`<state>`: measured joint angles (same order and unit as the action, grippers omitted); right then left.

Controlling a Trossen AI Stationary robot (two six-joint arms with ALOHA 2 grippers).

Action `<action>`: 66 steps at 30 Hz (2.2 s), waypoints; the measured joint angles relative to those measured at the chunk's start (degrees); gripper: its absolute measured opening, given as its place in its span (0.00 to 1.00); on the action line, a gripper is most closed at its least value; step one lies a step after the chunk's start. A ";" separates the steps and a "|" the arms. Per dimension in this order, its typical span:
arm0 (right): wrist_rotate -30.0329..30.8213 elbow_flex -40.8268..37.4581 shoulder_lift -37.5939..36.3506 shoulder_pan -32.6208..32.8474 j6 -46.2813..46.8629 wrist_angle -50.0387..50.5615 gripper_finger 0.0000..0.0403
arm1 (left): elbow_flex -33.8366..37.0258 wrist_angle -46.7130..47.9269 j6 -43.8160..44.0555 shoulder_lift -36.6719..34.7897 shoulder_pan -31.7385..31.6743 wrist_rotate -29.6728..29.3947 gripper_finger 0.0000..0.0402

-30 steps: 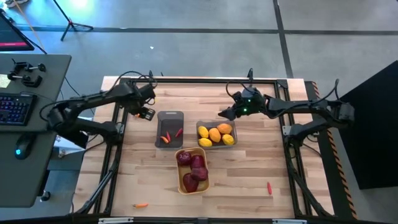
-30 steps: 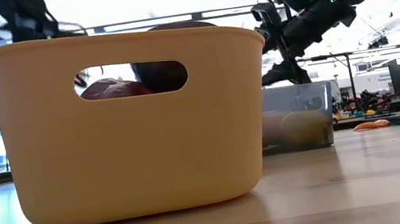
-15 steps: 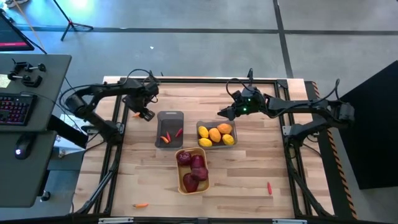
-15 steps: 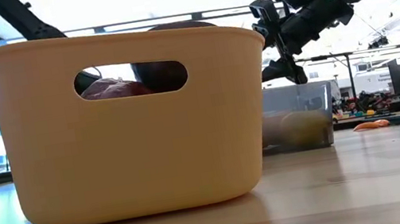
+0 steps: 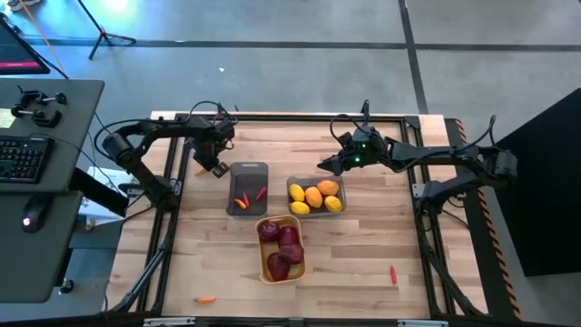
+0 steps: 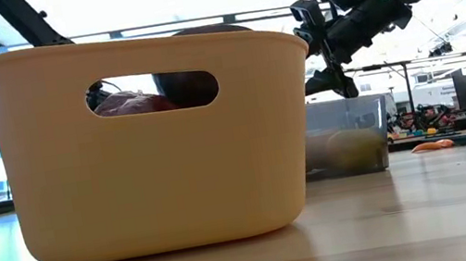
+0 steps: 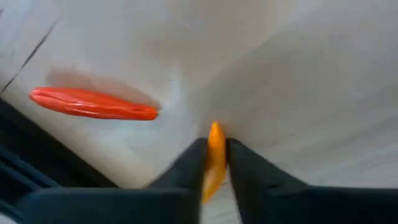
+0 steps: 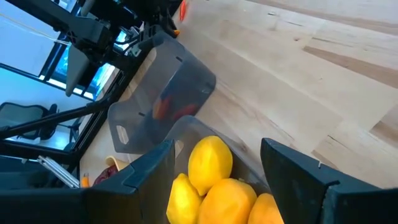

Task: Sort produce into baskets
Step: Put the yellow chili pepper into the left black bin

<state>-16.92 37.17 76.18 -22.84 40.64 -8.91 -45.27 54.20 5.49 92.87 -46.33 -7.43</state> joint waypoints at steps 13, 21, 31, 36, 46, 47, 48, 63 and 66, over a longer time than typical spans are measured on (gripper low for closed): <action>4.55 0.00 0.00 -0.01 2.79 0.02 0.56 | 0.28 -3.50 13.59 -31.94 2.64 4.62 0.00; 4.95 0.00 0.00 -0.01 4.37 0.00 0.56 | 0.21 -16.24 32.99 -37.36 24.82 5.11 0.00; 3.38 0.00 0.00 0.18 5.88 0.00 0.56 | 0.21 -17.89 33.36 -31.83 34.21 -2.11 0.01; 3.35 0.00 0.00 0.78 5.81 0.00 0.56 | 0.21 -17.86 35.57 -30.89 33.20 -3.04 0.05; 3.19 0.27 0.00 0.75 5.62 0.03 0.56 | 0.21 -18.30 33.02 -31.75 30.50 2.46 0.32; 2.81 0.95 -0.19 0.74 5.56 0.40 0.56 | 0.21 -18.32 32.53 -31.77 30.52 2.81 0.35; 2.76 2.15 -0.58 0.59 5.27 1.36 0.56 | 0.21 -18.31 32.39 -31.80 30.52 3.41 0.37; 24.12 29.73 11.53 -28.85 -5.41 59.83 0.49 | 0.21 -18.08 35.44 -31.82 30.50 0.70 0.42; 21.16 27.11 13.19 -33.85 -1.48 59.82 0.47 | 0.21 -18.06 35.87 -31.82 30.57 0.81 0.42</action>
<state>4.25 64.28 89.37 -56.69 39.17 50.92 -45.06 36.14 41.36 61.06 -15.76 -6.61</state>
